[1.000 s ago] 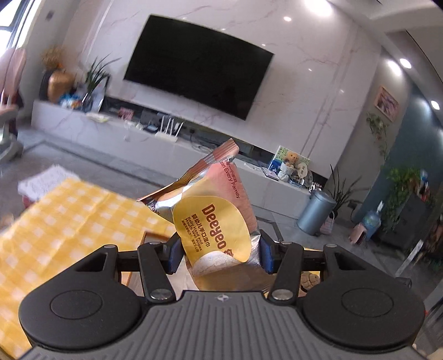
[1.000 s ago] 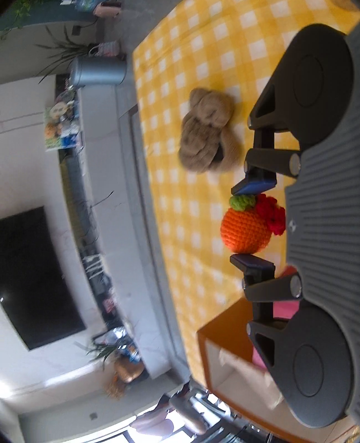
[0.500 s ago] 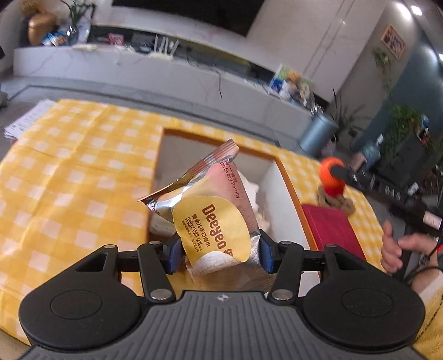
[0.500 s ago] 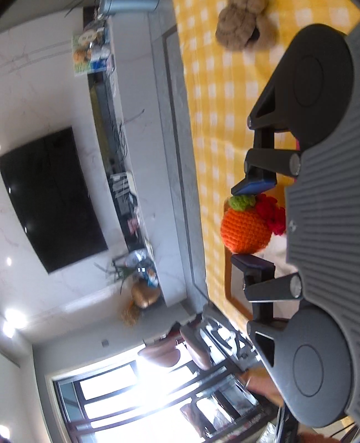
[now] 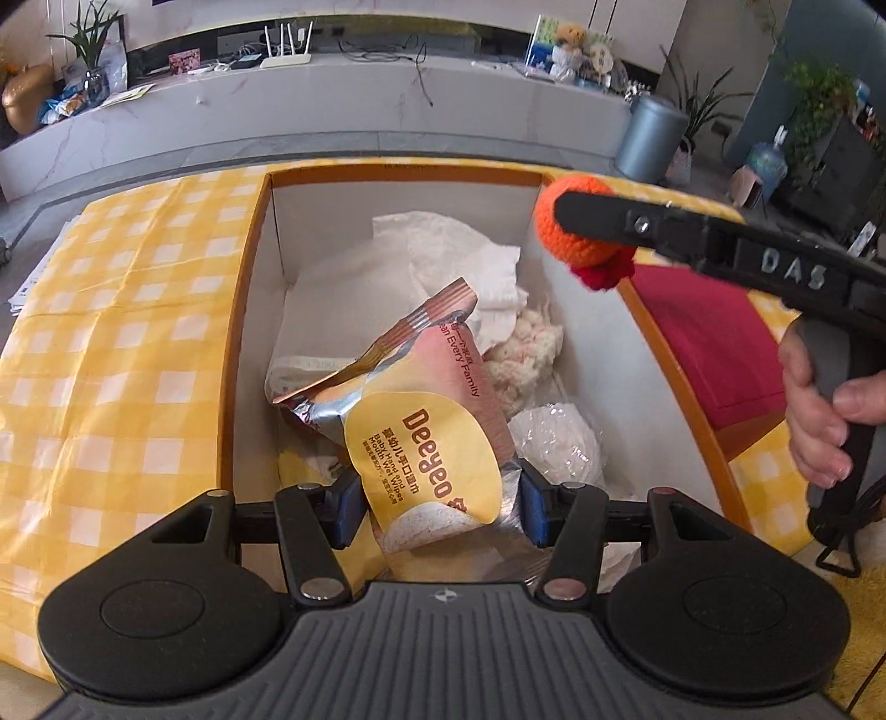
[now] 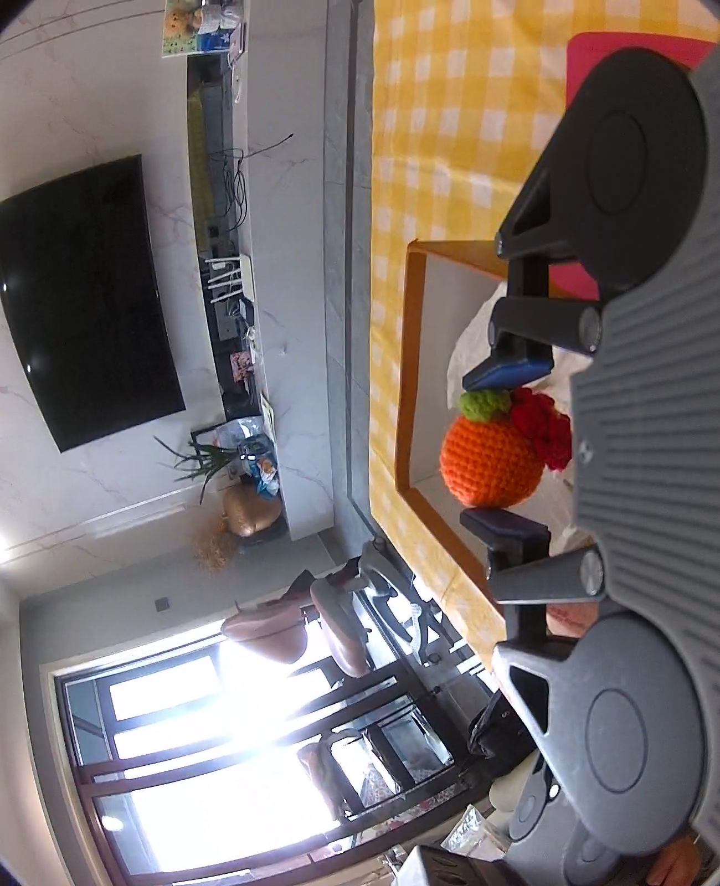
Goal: Organize soft objects
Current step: 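Carry the snack packet and knitted carrot over the orange box with both tools, then open both tools to drop the packet and carrot into the box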
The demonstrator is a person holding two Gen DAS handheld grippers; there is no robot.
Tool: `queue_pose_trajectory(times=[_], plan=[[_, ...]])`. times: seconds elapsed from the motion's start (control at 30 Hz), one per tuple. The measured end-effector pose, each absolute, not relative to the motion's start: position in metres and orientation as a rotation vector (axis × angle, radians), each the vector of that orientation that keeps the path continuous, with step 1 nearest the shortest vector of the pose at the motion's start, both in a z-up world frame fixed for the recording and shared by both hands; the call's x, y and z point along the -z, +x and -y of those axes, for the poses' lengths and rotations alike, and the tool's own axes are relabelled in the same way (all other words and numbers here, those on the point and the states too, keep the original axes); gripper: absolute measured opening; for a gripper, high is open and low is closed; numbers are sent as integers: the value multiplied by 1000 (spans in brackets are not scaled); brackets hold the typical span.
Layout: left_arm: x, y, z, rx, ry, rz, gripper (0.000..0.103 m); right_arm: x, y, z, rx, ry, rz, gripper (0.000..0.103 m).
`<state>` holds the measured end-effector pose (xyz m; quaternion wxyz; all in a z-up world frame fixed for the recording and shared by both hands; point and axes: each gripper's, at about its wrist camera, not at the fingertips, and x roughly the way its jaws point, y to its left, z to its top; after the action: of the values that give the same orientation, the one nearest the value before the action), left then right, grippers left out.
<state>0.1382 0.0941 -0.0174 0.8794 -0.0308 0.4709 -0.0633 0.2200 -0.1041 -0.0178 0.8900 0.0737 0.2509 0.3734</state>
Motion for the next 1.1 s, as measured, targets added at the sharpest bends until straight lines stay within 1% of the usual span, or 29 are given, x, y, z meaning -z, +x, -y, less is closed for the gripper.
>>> queue_pose_trajectory(times=[0.03,0.1,0.17,0.37,0.43,0.63,0.77,0.93,1.1], plan=[[16,138,-92,120,-51,-986,66,18,221,106,-772,162,-522,45],[11,133,-90,105,-19,-950,81,18,222,110,-767,162,-523,45],[3,126,-92,89,3,-885,90,19,219,115,-750,142,-516,45],[-15,120,-125,-57,-162,-764,90,19,216,118,-716,122,-548,45],[-17,118,-136,-136,-190,-718,90,16,211,112,-722,51,-565,45],[-23,121,-136,-187,-147,-644,90,16,189,85,-751,-201,-510,46],[-20,125,-129,-160,-88,-656,90,26,184,68,-767,-256,-536,46],[-13,129,-122,-185,-34,-668,90,33,176,51,-728,-350,-493,46],[-11,129,-126,-221,-31,-668,90,35,179,46,-725,-359,-510,46]])
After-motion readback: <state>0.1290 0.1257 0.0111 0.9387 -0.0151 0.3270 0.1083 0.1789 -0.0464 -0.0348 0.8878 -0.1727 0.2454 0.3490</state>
